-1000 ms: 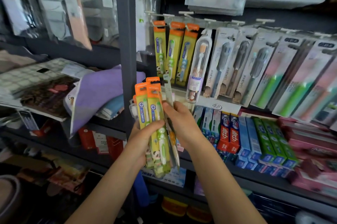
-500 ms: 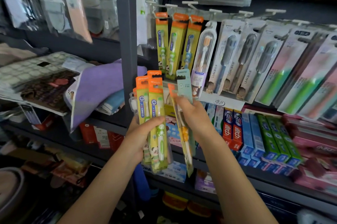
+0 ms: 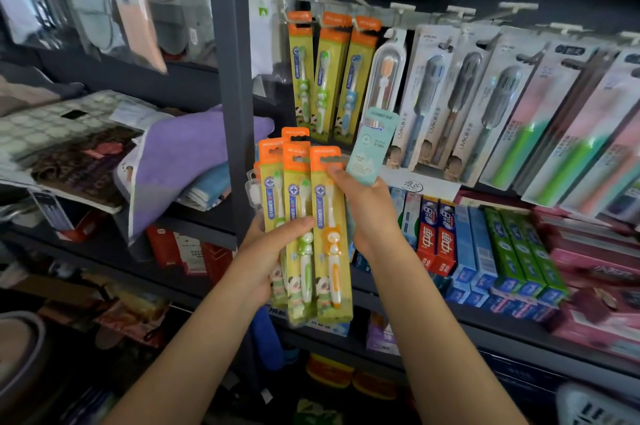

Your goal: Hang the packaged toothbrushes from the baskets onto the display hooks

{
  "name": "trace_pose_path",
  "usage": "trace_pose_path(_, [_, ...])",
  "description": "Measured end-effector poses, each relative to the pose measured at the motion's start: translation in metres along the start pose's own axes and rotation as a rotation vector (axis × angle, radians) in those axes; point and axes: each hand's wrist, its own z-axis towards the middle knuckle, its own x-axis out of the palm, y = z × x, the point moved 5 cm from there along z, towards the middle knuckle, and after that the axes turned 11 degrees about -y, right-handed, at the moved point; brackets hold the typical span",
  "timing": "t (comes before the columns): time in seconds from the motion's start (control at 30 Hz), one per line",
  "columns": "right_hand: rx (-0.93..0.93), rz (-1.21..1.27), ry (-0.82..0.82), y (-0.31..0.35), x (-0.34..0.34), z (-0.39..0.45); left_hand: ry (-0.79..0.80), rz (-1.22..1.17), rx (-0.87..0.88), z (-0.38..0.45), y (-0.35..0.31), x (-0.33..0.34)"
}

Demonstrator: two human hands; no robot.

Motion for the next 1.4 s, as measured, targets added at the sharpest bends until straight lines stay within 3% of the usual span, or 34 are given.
trace_pose_path(0.2, [-0.016,-0.031,-0.001,-0.005,0.009,-0.007,-0.040,-0.018,0.003,-0.001,0.001,-0.004])
trace_pose_path(0.43, [-0.002,0.103,-0.015,-0.010,0.004,-0.012,-0.036,-0.029,0.019,-0.006,-0.001,-0.006])
trace_pose_path(0.9, [-0.060,-0.119,-0.096,-0.008,0.012,-0.020,-0.027,-0.085,-0.003,-0.021,0.000,0.000])
trace_pose_path(1.1, [-0.076,-0.198,-0.047,-0.009,0.021,-0.026,-0.057,-0.096,-0.037,-0.020,0.005,-0.001])
trace_pose_path(1.27, [0.177,-0.142,0.082,-0.014,0.017,-0.025,-0.084,-0.139,-0.115,-0.018,0.005,0.000])
trace_pose_path(1.4, [0.067,-0.216,0.054,-0.006,-0.002,-0.018,-0.111,-0.123,-0.107,-0.011,0.000,0.004])
